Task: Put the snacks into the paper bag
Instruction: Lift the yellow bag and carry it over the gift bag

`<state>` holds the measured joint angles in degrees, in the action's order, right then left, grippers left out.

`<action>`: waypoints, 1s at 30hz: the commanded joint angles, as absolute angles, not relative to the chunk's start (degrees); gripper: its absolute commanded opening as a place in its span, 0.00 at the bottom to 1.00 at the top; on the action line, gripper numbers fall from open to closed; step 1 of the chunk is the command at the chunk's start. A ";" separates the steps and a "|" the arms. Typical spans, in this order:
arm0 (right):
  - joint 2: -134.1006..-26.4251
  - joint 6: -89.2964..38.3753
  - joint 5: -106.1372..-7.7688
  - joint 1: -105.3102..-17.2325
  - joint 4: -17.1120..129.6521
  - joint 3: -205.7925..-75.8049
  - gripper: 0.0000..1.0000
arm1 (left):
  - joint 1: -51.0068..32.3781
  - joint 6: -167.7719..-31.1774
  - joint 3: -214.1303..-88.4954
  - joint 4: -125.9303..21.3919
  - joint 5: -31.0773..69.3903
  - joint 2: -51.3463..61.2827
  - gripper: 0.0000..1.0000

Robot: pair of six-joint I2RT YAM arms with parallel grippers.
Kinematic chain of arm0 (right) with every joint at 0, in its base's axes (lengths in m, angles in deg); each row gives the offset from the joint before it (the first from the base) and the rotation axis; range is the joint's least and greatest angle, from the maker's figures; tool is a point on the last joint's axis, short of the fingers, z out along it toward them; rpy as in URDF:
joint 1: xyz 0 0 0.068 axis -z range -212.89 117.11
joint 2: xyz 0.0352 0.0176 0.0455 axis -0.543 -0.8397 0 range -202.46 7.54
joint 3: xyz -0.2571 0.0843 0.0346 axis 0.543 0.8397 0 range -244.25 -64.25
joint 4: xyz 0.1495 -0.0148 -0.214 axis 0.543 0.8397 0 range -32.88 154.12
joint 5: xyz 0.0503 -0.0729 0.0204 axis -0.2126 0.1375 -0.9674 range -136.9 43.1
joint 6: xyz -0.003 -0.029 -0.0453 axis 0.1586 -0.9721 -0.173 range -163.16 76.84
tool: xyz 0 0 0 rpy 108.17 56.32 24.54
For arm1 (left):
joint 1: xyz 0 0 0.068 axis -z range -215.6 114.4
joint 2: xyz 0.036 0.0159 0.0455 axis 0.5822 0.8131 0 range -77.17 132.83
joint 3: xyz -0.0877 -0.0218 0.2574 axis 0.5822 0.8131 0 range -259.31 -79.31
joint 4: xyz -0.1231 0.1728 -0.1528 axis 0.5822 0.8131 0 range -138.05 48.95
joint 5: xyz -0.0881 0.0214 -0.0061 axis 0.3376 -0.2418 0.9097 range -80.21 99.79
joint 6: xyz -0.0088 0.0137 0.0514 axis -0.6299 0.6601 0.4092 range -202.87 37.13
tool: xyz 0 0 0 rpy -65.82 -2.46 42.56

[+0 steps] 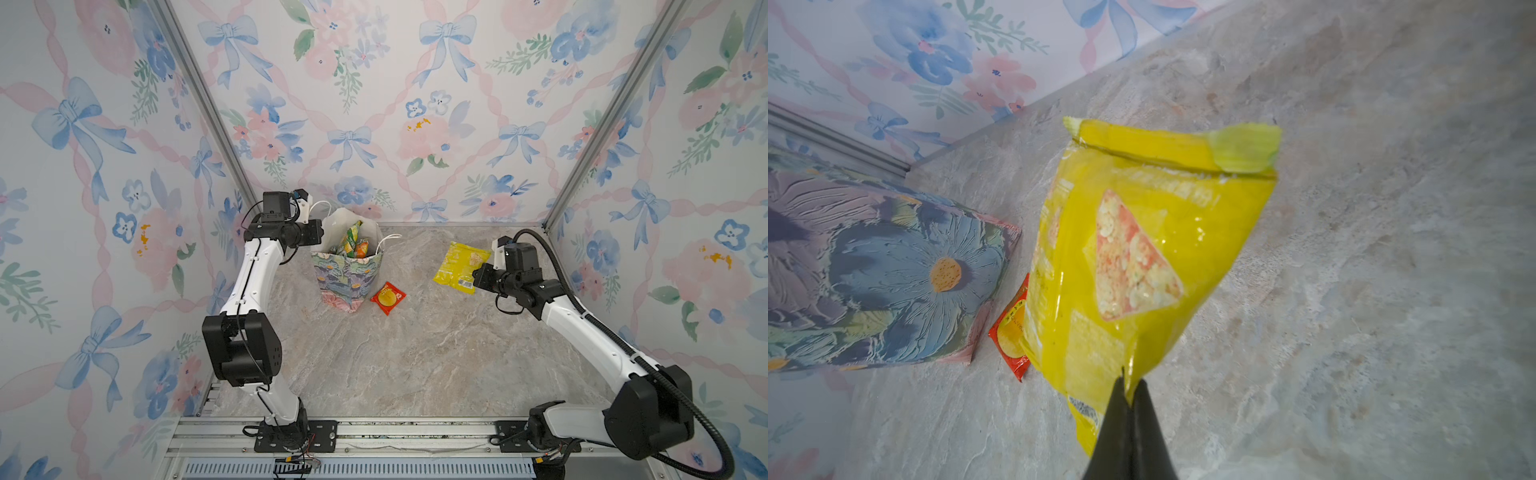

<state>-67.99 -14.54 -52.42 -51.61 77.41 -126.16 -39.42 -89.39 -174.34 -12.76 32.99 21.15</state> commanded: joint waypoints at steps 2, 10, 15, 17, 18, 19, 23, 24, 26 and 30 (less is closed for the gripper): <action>-67.39 -20.23 -47.01 -55.94 88.47 -134.94 0.00 | -39.69 -89.81 -173.74 -11.09 32.95 22.15 0.00; -73.23 -25.40 -44.91 -61.56 93.59 -152.08 0.00 | -39.47 -89.82 -173.71 -11.14 32.73 22.10 0.00; -80.77 -28.42 -44.41 -64.00 95.59 -165.38 0.00 | -39.38 -89.82 -173.72 -11.18 32.81 22.03 0.00; -83.67 -29.21 -44.72 -64.68 96.28 -170.25 0.00 | -39.38 -89.73 -173.71 -11.14 32.82 21.88 0.00; -85.16 -29.74 -44.70 -65.07 96.68 -172.95 0.00 | -39.39 -89.72 -173.73 -11.12 32.77 21.88 0.00; -86.52 -30.25 -44.70 -65.45 97.26 -175.52 0.00 | -39.42 -89.75 -173.73 -11.14 32.73 21.88 0.00; -93.66 -32.11 -44.72 -67.11 101.09 -187.88 0.00 | -39.45 -89.81 -173.75 -11.14 33.04 22.13 0.00; -95.59 -32.58 -44.51 -67.73 102.13 -191.07 0.00 | -39.45 -89.81 -173.73 -11.13 32.99 21.97 0.00; -99.03 -33.39 -44.34 -68.83 104.04 -196.95 0.00 | -39.39 -89.81 -173.75 -11.13 32.99 21.91 0.00; -106.03 -33.92 -44.24 -70.10 107.90 -209.38 0.00 | -39.38 -89.83 -173.75 -11.14 33.18 22.03 0.00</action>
<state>-103.16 -32.20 -44.68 -69.05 103.23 -202.96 -39.40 -89.39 -174.34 -12.76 33.01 21.15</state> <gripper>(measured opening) 0.046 0.048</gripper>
